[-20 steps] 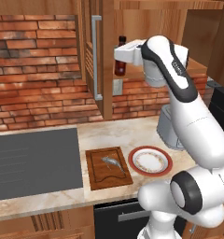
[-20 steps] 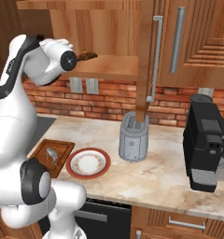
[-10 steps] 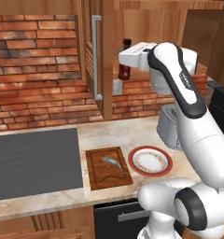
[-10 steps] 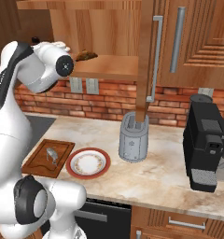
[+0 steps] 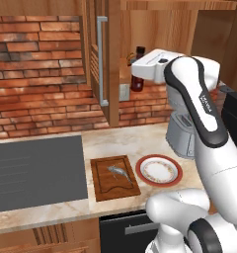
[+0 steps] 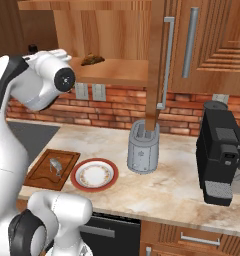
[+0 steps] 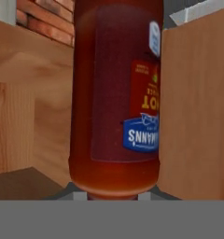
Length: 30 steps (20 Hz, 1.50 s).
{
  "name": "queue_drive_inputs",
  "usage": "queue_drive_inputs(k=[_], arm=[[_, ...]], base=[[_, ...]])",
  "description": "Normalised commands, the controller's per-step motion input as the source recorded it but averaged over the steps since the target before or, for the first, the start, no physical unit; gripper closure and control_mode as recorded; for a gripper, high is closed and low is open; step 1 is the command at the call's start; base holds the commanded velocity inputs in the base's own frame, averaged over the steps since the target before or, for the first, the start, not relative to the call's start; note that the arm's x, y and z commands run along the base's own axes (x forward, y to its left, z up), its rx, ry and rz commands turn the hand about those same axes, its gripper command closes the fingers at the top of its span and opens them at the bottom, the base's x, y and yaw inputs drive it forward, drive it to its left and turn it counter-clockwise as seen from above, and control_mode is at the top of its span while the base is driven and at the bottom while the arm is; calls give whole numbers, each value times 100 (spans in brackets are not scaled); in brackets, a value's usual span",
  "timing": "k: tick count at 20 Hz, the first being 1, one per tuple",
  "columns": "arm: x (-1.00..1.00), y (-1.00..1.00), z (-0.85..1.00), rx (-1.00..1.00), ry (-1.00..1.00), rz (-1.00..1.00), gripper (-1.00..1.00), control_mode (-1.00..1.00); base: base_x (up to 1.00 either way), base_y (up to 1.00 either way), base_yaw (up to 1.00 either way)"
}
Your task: Pick the fish from the plate and place it on the cutting board. Then pick the condiment bottle from the cabinet and place it next to the cutting board.
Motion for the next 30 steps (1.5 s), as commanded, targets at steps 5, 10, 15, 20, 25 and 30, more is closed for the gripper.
queue_drive_inputs(k=[5,10,15,20,25,30], arm=[[-40,-7,0,-3,3,-1,100,-100],[-38,-11,0,-4,6,-1,100,-100],[-41,-10,0,-3,7,-1,100,-100],[-38,-9,1,-2,8,-2,100,-100],[-35,-7,0,0,7,-2,100,-100],[-34,-1,-1,0,4,-2,100,-100]], base=[[0,0,0],[0,0,0],[0,0,0],[0,0,0],[0,0,0],[0,0,0]])
